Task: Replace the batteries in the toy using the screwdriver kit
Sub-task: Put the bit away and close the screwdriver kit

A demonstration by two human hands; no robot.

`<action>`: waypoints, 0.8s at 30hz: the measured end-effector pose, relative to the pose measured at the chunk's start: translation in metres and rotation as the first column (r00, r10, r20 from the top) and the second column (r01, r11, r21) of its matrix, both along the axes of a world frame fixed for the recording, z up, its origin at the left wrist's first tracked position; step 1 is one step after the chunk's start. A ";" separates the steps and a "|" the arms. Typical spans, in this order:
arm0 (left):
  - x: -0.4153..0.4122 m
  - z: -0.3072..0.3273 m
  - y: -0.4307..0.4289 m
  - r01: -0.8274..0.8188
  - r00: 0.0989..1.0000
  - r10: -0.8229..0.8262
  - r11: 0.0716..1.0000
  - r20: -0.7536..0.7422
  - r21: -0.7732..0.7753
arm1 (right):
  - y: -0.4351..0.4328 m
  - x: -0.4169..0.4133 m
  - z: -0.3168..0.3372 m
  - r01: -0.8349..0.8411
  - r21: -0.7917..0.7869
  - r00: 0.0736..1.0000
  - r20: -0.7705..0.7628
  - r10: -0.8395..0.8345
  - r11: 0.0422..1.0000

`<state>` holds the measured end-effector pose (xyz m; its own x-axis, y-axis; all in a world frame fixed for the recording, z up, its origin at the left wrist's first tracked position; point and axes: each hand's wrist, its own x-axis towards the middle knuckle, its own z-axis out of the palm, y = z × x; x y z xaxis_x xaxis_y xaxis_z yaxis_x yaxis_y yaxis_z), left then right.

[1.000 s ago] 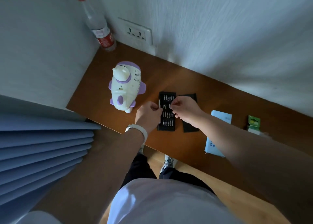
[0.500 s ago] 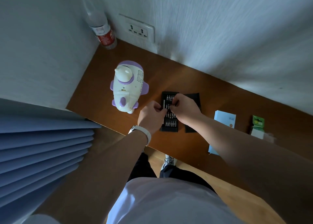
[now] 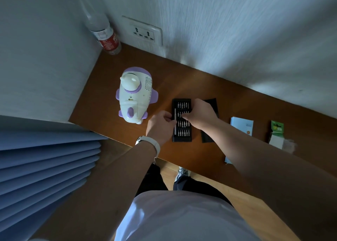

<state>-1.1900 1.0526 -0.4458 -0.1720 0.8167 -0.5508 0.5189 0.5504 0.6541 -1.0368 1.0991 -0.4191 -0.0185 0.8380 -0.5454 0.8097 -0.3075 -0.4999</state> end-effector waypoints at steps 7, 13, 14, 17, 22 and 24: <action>0.000 0.000 0.011 0.007 1.000 -0.007 0.998 -0.005 -0.063 | 0.008 -0.001 0.003 -0.050 -0.059 0.998 0.035 0.052 0.997; 0.004 0.007 -0.001 -0.003 0.997 0.004 1.000 0.076 -0.021 | -0.005 0.000 0.005 0.023 -0.006 1.000 -0.020 -0.023 1.000; 0.005 0.009 -0.004 -0.010 0.994 0.011 1.000 0.104 -0.006 | -0.009 0.001 0.006 0.062 0.004 0.997 -0.039 -0.062 0.998; 0.004 0.018 -0.011 -0.009 0.989 0.002 0.999 0.148 0.046 | -0.022 0.003 0.013 0.153 0.022 0.983 -0.109 -0.149 0.988; 0.004 0.042 -0.016 0.009 0.967 -0.031 0.996 0.252 0.086 | -0.033 0.010 0.032 0.239 0.029 0.949 -0.218 -0.227 0.971; 0.005 0.052 -0.018 -0.021 0.944 0.000 0.998 0.329 0.061 | -0.035 0.012 0.041 0.240 0.032 0.941 -0.254 -0.224 0.970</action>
